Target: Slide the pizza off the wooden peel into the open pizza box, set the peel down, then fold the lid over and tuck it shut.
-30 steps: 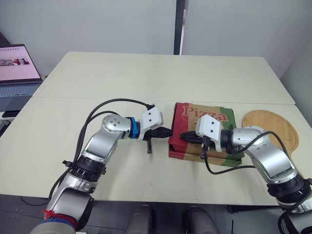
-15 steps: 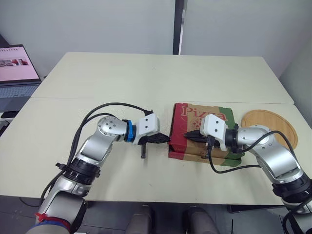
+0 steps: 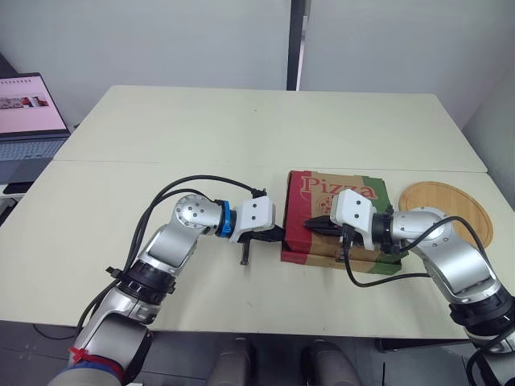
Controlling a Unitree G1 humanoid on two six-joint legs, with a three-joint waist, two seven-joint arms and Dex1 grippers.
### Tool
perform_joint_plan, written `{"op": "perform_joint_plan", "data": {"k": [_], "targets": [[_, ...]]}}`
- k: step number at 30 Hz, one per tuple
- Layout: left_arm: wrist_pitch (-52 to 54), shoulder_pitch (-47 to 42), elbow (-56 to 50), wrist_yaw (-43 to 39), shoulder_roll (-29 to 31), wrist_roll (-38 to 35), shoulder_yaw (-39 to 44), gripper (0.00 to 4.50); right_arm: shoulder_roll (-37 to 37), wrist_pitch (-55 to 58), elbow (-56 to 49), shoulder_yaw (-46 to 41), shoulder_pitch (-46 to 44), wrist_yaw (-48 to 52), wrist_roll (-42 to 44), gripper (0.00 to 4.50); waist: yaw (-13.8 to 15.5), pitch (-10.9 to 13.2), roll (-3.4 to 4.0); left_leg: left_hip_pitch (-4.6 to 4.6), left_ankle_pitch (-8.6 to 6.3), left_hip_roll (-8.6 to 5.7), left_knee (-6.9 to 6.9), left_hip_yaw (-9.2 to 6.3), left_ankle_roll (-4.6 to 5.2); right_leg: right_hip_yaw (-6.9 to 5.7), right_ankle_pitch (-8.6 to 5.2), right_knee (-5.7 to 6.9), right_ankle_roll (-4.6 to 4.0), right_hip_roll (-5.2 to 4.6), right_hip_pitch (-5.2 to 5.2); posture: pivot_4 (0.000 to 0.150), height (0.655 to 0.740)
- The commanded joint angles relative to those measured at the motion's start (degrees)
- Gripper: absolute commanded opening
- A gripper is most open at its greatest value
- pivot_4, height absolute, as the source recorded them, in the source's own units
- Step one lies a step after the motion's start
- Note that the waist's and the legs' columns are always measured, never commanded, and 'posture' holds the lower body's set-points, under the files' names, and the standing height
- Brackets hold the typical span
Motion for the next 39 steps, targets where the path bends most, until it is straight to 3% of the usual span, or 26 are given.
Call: {"op": "perform_joint_plan", "data": {"k": [1,19,31,39], "targets": [[-0.5,-0.4,-1.4,-0.4,0.4,-0.7,0.9,0.0,-0.4,-0.9,-2.2,-0.6,0.6,0.4,-0.2,0.03,0.0,0.0,0.0,0.0,0.0,0.0,0.0,0.0,0.0,0.0,0.0,0.0,0.0,0.0,0.0,0.15,0.74],[4.7,2.0,-5.0,-3.1,7.0,-5.1,5.0,0.0,-1.8,-2.5,-0.2,-0.4,4.5,0.7,-2.3,0.03,0.0,0.0,0.0,0.01,0.0,0.03,-0.01,0.0,0.0,0.0,0.0,0.0,0.0,0.01,0.0,0.15,0.74],[6.0,5.3,-7.1,-0.3,6.7,-5.0,5.5,0.0,-2.8,-5.9,1.3,-7.5,10.1,-0.9,-0.9,0.03,0.0,0.0,0.0,0.01,0.0,0.02,-0.01,0.01,0.0,0.01,0.0,-0.01,0.0,-0.01,0.02,0.15,0.74],[6.6,6.3,-7.5,1.2,5.9,-5.1,5.3,0.0,-2.7,-8.1,3.9,-5.6,13.0,-0.8,-3.2,0.03,0.0,0.0,0.0,0.09,0.0,0.04,-0.02,0.0,0.0,0.0,0.0,-0.01,0.0,0.0,0.11,0.15,0.74]]}}
